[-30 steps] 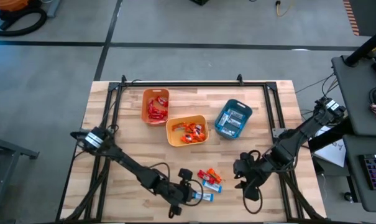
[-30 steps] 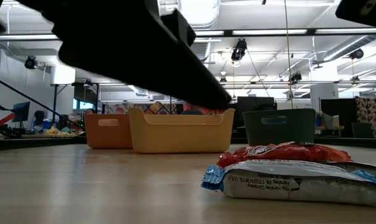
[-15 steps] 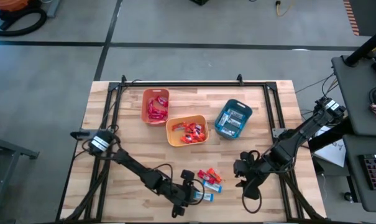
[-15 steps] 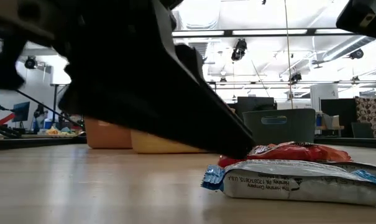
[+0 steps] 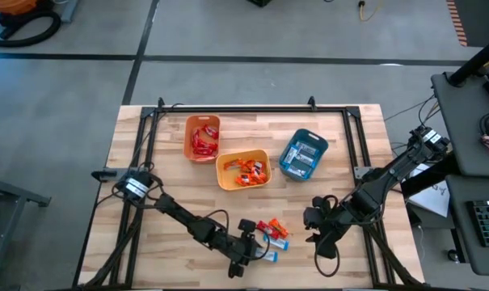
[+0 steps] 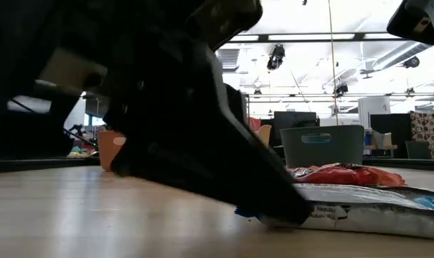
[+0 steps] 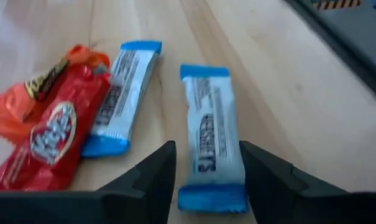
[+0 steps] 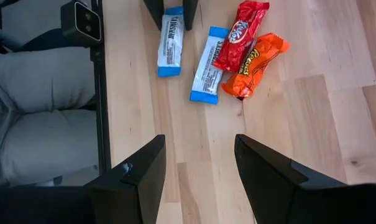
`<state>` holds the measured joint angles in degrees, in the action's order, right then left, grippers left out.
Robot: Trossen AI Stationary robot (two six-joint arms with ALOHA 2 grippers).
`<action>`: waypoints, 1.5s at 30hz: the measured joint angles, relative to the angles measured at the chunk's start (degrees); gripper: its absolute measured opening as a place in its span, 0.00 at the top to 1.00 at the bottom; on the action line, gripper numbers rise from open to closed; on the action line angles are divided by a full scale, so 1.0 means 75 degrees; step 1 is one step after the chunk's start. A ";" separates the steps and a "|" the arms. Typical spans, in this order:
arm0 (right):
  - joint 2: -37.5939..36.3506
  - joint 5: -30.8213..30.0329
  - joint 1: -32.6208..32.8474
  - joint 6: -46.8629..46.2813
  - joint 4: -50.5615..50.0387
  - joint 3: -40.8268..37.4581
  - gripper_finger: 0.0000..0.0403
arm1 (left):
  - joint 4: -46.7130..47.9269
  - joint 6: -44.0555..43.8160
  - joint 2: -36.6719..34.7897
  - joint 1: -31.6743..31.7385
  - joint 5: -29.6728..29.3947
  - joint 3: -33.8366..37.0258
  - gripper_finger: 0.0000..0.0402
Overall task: Sort candy
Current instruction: Put the white chocolate into the blue bin
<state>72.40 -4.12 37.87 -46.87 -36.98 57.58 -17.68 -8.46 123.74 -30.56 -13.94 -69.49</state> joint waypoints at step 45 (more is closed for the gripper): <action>0.3111 -0.4329 0.0016 0.8587 0.6265 0.0125 0.55 | -0.2323 -0.0841 -0.3357 0.0010 -0.0456 0.3349 0.99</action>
<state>95.73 -36.59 37.99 17.53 10.00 58.52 -35.10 -14.77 98.56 -30.48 -17.37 -44.38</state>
